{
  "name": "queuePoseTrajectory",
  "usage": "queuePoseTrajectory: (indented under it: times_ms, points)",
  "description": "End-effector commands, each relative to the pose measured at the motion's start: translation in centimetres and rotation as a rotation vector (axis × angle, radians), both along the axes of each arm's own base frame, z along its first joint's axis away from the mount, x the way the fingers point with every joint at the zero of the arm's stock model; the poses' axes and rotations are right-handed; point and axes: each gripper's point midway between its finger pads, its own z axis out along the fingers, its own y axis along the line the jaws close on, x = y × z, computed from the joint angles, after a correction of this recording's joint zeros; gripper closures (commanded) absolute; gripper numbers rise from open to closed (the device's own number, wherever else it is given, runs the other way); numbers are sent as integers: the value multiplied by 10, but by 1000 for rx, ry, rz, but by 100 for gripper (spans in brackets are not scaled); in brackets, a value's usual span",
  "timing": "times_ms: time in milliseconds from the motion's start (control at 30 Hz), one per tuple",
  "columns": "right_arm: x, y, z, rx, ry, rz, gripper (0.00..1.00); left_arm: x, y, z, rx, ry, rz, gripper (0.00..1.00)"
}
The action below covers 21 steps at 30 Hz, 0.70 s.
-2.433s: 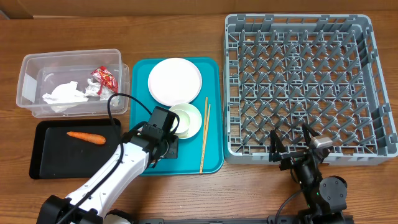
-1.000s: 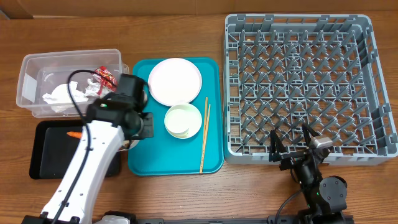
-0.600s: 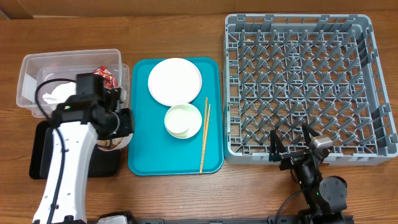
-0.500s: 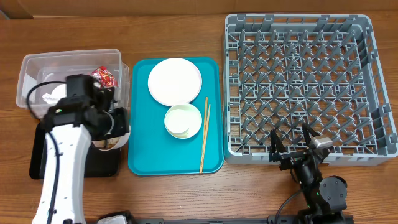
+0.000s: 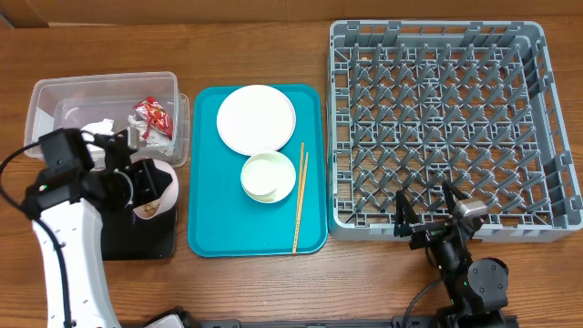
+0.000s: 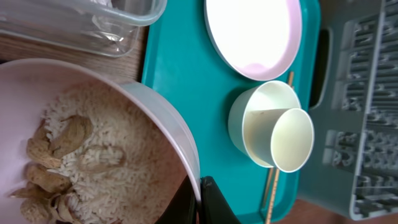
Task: Sort waste into correct bins and load items into the dishwasher
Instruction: 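Lift the bowl and carry it left over the black tray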
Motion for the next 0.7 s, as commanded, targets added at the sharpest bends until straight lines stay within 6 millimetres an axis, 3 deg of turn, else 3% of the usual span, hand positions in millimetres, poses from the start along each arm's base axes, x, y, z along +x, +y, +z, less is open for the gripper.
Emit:
queuePoseTrajectory:
  times_ms: [0, 667]
  points:
    - [0, 0, -1, -2, -8, 3, 0, -2, -8, 16, -108, -111, -54, 96]
    - [0, 0, -1, -2, -8, 3, 0, -31, 42, 38, -380, -440, 128, 96]
